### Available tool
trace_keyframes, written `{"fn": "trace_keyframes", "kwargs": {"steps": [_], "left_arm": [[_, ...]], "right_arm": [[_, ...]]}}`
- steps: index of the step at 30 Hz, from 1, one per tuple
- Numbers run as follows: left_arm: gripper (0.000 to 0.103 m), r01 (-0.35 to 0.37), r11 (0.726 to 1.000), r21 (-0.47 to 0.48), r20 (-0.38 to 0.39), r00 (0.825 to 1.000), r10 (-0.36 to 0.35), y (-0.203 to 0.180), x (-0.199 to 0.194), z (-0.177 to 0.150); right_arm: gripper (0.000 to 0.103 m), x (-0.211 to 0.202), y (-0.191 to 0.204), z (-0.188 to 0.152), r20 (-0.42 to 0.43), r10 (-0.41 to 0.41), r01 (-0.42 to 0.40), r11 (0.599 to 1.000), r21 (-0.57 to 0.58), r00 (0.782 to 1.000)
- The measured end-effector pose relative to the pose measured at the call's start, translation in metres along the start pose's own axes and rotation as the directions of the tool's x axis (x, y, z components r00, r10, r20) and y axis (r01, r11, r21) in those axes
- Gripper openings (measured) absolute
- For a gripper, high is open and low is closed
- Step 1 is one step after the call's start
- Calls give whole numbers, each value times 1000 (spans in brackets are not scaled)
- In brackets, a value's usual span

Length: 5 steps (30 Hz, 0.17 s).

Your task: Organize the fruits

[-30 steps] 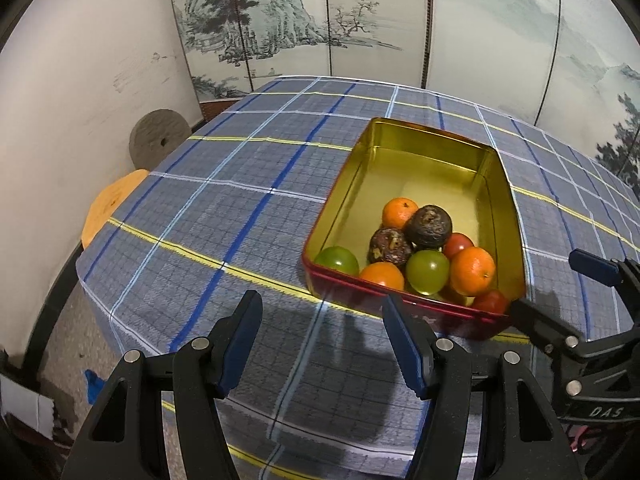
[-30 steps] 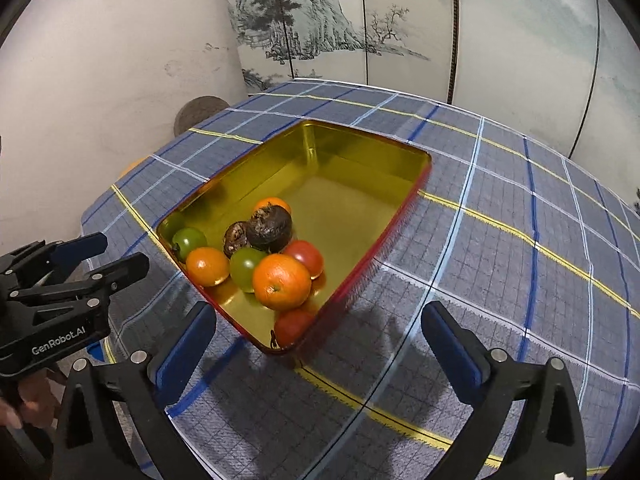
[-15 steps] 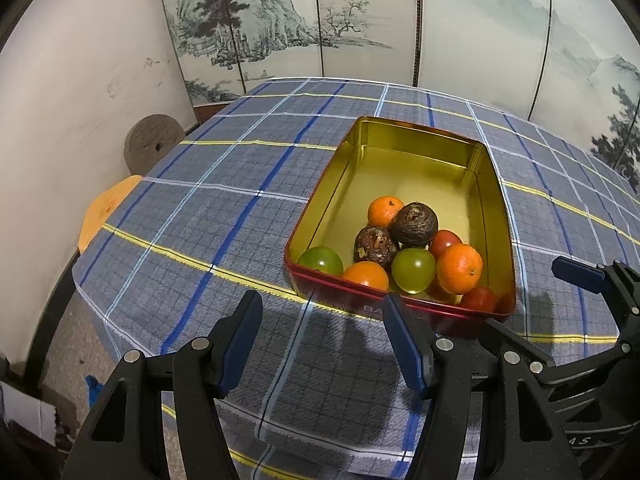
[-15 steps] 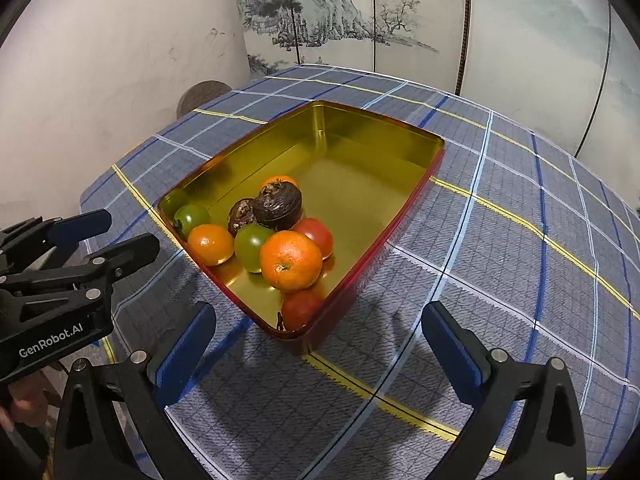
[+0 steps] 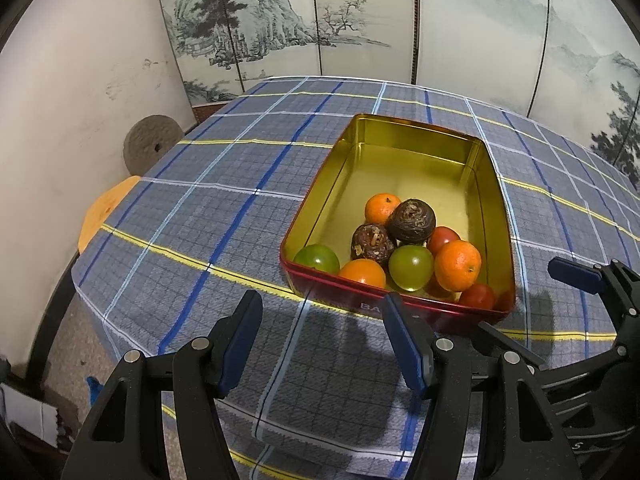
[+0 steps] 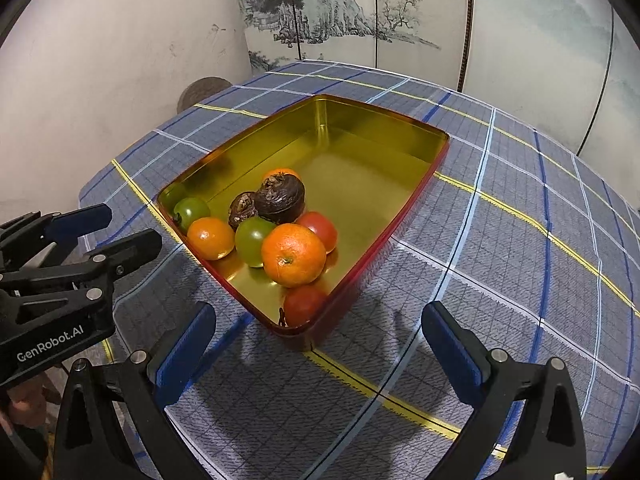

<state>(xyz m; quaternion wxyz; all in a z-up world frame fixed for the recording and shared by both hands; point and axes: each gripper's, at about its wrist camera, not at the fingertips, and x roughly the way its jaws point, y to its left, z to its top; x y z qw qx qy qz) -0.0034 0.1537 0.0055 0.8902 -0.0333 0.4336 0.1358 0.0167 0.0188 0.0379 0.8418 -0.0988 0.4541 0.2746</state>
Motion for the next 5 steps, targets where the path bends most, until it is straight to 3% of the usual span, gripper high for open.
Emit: {"fn": "trace_keyframes", "kwargs": {"steps": [5], "left_arm": [[63,18,1000,2,-3,1000,-18,-1,0,1]], "right_arm": [[102,0,0,0,0,-1,1,1000,0,1000]]}}
